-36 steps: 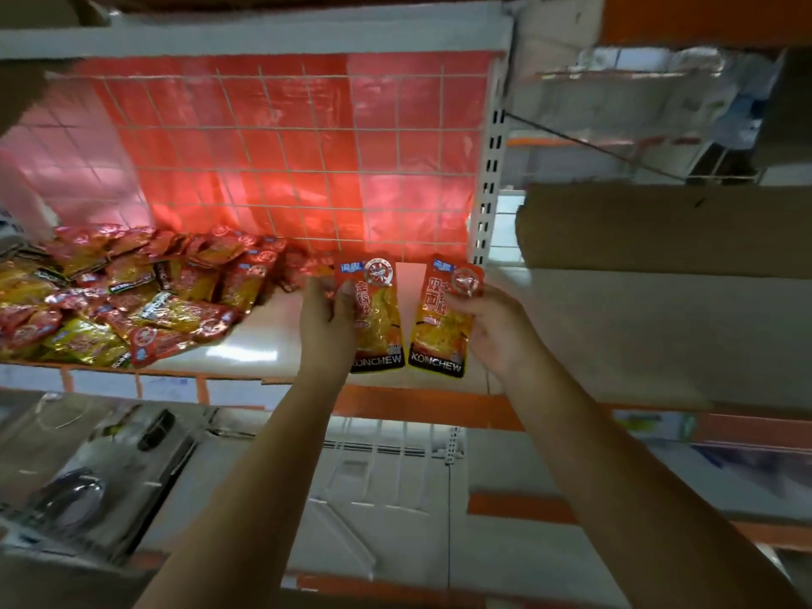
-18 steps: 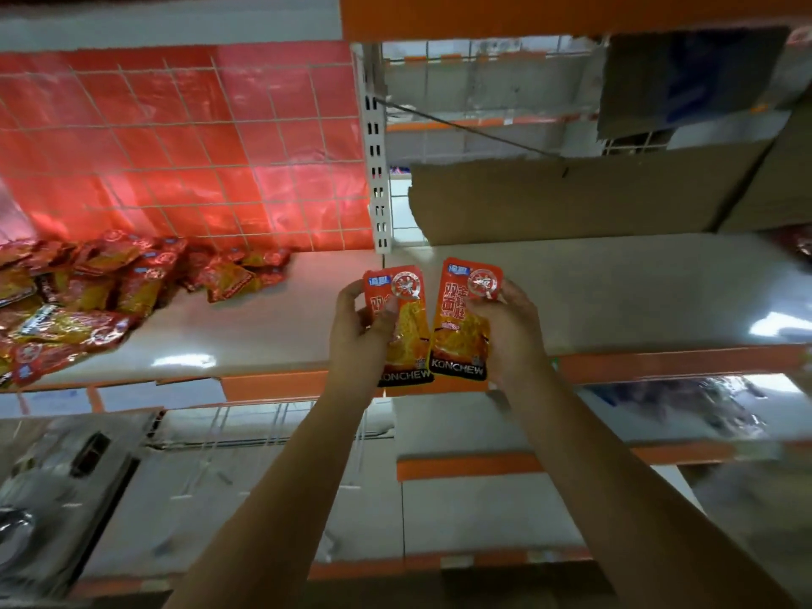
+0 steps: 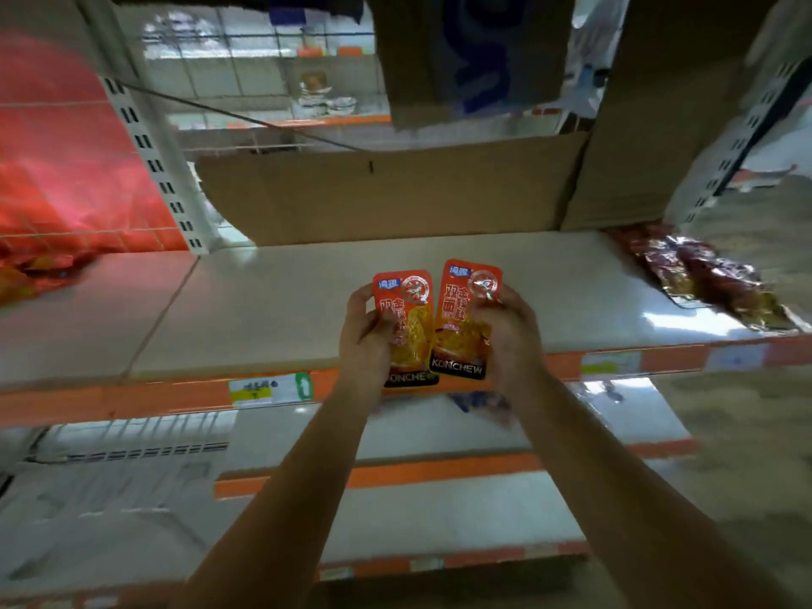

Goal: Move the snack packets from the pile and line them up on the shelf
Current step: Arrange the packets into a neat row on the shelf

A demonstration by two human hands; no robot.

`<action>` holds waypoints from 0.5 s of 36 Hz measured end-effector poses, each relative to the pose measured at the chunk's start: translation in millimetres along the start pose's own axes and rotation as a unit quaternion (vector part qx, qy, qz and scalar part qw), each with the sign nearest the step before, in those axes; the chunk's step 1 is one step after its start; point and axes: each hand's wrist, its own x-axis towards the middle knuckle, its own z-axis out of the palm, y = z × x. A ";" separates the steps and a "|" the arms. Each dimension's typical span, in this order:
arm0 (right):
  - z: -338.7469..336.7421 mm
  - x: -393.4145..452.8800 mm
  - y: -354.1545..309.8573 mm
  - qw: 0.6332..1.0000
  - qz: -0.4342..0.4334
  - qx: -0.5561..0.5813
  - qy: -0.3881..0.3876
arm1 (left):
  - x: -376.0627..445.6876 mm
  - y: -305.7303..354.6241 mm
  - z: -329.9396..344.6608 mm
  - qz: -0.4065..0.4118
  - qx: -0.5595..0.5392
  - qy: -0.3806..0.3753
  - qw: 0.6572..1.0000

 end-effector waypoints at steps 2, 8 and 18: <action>-24.1 9.3 -8.9 1.000 0.000 -0.010 0.017 | -2.3 -3.5 26.3 -0.015 -0.002 -0.005 1.000; -75.8 27.2 -32.0 0.999 -0.017 0.014 0.039 | 0.6 -5.9 79.2 -0.009 0.020 -0.023 0.999; -154.2 50.8 -53.4 0.996 -0.008 0.075 0.057 | 4.0 -21.5 159.7 -0.009 0.034 -0.063 0.997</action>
